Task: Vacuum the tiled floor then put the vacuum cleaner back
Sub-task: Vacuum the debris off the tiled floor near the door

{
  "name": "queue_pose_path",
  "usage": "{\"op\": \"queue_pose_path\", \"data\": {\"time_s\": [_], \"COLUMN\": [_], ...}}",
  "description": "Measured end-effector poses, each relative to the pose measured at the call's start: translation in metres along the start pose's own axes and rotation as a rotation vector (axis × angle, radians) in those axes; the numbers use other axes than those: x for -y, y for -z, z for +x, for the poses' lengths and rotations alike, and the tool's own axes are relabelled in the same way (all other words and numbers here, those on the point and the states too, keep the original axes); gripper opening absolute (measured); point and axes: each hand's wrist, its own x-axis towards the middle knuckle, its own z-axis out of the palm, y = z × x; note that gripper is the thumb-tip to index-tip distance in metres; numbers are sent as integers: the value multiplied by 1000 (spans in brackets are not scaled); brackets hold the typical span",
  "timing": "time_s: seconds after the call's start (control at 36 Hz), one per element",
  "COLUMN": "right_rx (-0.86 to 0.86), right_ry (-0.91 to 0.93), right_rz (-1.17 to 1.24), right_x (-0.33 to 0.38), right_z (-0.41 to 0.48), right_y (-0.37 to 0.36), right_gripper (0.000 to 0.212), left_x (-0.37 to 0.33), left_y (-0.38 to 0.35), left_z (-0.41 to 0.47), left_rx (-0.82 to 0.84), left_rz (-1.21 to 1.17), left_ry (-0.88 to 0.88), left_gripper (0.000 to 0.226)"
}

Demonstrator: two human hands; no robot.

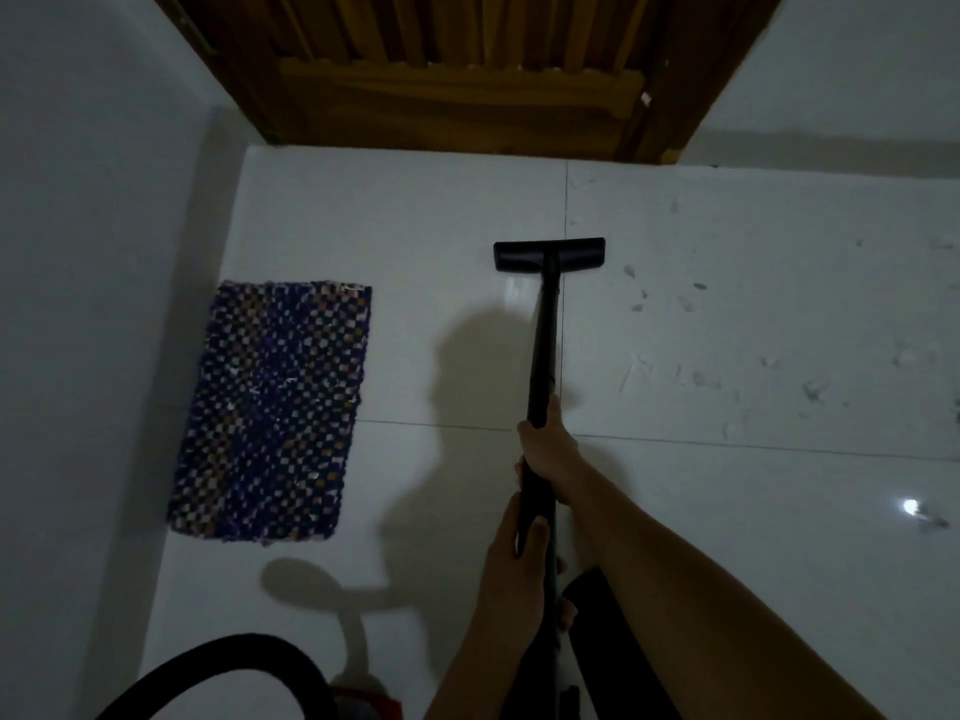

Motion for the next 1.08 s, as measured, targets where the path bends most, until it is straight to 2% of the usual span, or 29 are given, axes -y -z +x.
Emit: {"op": "queue_pose_path", "data": {"time_s": [0.14, 0.36, 0.61, 0.81, 1.08], "right_rx": [-2, -6, -19, -69, -154], "right_ry": [9, 55, 90, 137, 108], "right_rz": [-14, -54, -16, -58, -1], "right_x": [27, 65, 81, 90, 84], "right_z": [18, 48, 69, 74, 74], "right_y": [23, 65, 88, 118, 168], "right_gripper": [70, 69, 68, 66, 64], "left_x": [-27, -61, -73, -94, -107], "left_y": [-20, -57, -80, -102, -140], "left_z": [22, 58, 87, 86, 83], "left_rx": [-13, 9, -73, -15, 80], "left_rz": [-23, -82, 5, -75, 4], "left_ry": [16, -87, -65, -71, -67], "left_gripper": [28, 28, 41, 36, 43]}}
